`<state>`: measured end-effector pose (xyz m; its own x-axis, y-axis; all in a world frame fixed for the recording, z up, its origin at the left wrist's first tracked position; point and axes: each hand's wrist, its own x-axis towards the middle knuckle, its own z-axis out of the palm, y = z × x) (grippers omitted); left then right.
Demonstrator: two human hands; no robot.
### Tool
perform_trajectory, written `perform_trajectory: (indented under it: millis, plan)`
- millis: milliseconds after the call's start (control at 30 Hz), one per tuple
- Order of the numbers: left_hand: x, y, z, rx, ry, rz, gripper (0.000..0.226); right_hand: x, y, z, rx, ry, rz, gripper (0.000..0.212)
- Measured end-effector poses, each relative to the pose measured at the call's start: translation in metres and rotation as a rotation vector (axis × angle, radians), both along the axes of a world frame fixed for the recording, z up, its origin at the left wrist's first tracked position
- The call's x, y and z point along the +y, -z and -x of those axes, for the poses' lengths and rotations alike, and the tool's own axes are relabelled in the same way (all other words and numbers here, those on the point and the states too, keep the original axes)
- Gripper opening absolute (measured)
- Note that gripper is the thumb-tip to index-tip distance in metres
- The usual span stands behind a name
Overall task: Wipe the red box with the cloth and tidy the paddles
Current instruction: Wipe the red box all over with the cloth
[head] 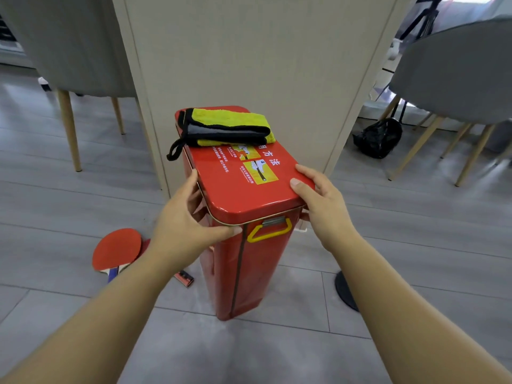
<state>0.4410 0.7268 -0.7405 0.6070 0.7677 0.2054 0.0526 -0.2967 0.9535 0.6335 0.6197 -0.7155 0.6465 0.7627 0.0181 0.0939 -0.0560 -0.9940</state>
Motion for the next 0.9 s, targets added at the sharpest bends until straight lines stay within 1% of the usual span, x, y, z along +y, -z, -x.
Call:
perform_trajectory:
  millis: [133, 200, 467, 567, 700, 767, 833, 867, 900]
  plan:
    - [0.001, 0.000, 0.000, -0.044, 0.062, 0.000, 0.102, -0.011, 0.005, 0.006, 0.004, 0.056, -0.018, 0.036]
    - [0.003, -0.001, -0.001, -0.055, 0.108, 0.000, 0.100, -0.018, 0.007, 0.007, 0.003, 0.069, -0.027, 0.035]
    - [0.022, -0.002, -0.005, -0.030, 0.206, 0.019, 0.119, -0.024, 0.016, 0.010, -0.026, 0.130, -0.071, 0.034]
    - [0.026, 0.001, -0.003, -0.025, 0.215, 0.028, 0.121, -0.022, 0.018, 0.013, -0.041, 0.152, -0.067, 0.033]
    - [0.027, -0.001, 0.000, -0.025, 0.210, 0.044, 0.117, -0.018, 0.012, 0.010, -0.096, 0.144, 0.008, 0.032]
    - [0.031, -0.003, 0.005, -0.012, 0.293, 0.059, 0.110, -0.017, 0.005, 0.007, -0.120, 0.131, 0.056, 0.028]
    - [0.037, -0.005, 0.012, -0.015, 0.377, 0.076, 0.100, -0.014, -0.004, 0.002, -0.207, 0.139, 0.115, 0.023]
    - [0.039, -0.006, 0.014, -0.009, 0.375, 0.075, 0.096, -0.012, -0.009, -0.002, -0.267, 0.146, 0.153, 0.022]
    - [0.040, -0.008, 0.014, 0.013, 0.324, 0.051, 0.093, -0.008, -0.015, -0.004, -0.321, 0.149, 0.190, 0.022]
